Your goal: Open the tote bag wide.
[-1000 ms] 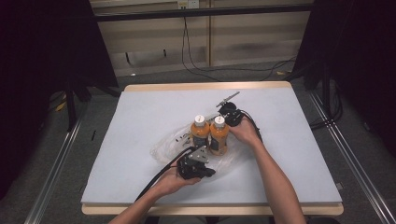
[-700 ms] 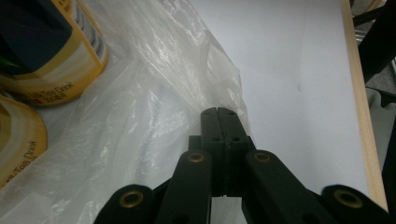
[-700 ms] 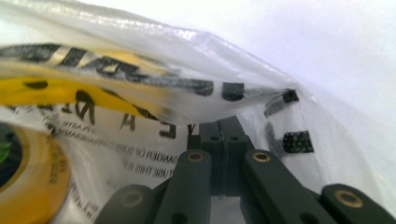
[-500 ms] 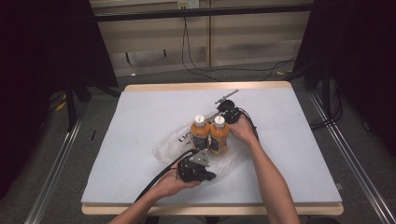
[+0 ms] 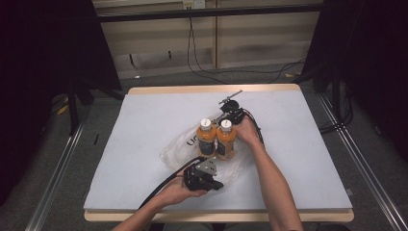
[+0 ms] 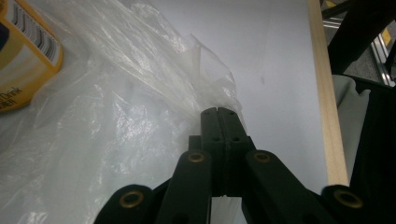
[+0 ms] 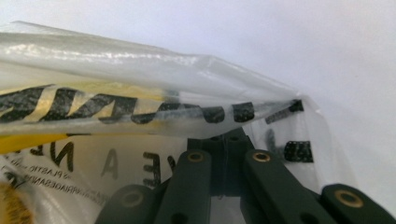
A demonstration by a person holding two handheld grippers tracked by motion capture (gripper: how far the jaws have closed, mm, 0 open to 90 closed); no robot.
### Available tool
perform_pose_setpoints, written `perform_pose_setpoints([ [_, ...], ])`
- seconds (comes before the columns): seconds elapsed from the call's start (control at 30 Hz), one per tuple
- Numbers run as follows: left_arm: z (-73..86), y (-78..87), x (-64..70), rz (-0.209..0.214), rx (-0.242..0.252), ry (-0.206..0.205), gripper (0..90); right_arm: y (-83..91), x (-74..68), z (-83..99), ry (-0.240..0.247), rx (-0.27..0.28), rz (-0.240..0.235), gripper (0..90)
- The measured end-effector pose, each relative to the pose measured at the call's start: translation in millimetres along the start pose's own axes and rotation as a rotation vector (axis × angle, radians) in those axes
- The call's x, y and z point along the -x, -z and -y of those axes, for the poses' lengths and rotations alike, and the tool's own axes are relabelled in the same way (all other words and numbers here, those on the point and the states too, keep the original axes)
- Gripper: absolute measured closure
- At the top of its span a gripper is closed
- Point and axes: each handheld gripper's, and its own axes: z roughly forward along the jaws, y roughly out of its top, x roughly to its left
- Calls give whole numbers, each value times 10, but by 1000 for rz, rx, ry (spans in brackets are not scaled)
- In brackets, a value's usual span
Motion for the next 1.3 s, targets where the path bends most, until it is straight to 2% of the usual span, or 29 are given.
perform_pose_setpoints([
  [0.07, -7, 9, 2, 2, -16, -9, 900, -7, -2, -13, 1, -1, 4, 900],
  [0.13, -3, -8, 14, 14, 5, -2, 900, -21, -2, -35, -7, -5, 12, 900],
  [0.17, -5, -6, 23, 5, 2, -2, 900, -32, 5, -44, 0, 2, 18, 900],
  [0.2, -7, -5, 23, 10, -3, -5, 900, -45, -7, -54, -12, 4, 36, 900],
  [0.37, -11, -5, 26, 9, -2, -3, 900, -64, 1, -59, -18, 23, 47, 900],
  [0.4, -16, 8, 9, 25, -13, -5, 900, -54, 8, -49, -25, 24, 28, 900],
  [0.43, -7, 1, 11, 3, 4, 2, 900, -49, 31, -35, -29, 34, -4, 900],
  [0.47, -5, 9, -3, 10, 7, 9, 900, -49, 31, -35, -29, 34, -4, 900],
  [0.5, -4, 42, -21, 10, 40, 25, 900, -18, 49, -7, -44, 54, -45, 900],
  [0.57, -10, 76, -36, 18, 53, 33, 894, 10, 52, 4, -50, 62, -62, 900],
  [0.6, -18, 115, -55, 13, 78, 47, 873, 86, 51, 24, -61, 88, -100, 900],
  [0.63, -26, 144, -63, 6, 77, 52, 874, 116, 52, 29, -59, 92, -109, 900],
  [0.67, -33, 200, -68, -13, 104, 62, 874, 153, 53, 38, -57, 97, -116, 900],
  [0.73, -41, 235, -71, -19, 109, 53, 878, 190, 55, 49, -61, 100, -131, 900],
  [0.8, -59, 297, -61, -12, 143, 63, 896, 328, 50, 73, -71, 110, -152, 900],
  [0.83, -73, 331, -57, -9, 158, 64, 896, 328, 50, 73, -71, 110, -152, 900],
  [0.87, -94, 386, -58, -21, 158, 46, 896, 376, 57, 82, -71, 109, -155, 900],
  [0.9, -106, 427, -51, -23, 178, 61, 896, 430, 66, 94, -72, 119, -166, 900],
  [0.97, -121, 513, -60, -33, 203, 62, 897, 564, 44, 104, -67, 147, -186, 900],
  [1.0, -134, 612, -81, -60, 218, 58, 899, 610, 27, 102, -64, 142, -174, 900],
  [1.03, -134, 612, -81, -60, 218, 58, 900, 658, 8, 101, -57, 142, -166, 900],
  [1.07, -134, 669, -93, -80, 220, 61, 900, 658, 8, 101, -57, 142, -166, 900],
  [1.17, -83, 838, -182, -118, 252, 92, 900, 796, -13, 148, -59, 160, -160, 900],
  [1.2, -57, 889, -224, -121, 263, 101, 900, 856, -35, 210, -44, 153, -153, 900],
  [1.23, -34, 934, -260, -142, 261, 108, 900, 856, -35, 210, -44, 153, -153, 900],
  [1.3, 43, 1030, -357, -170, 274, 144, 900, 930, -58, 342, -38, 157, -145, 900],
])
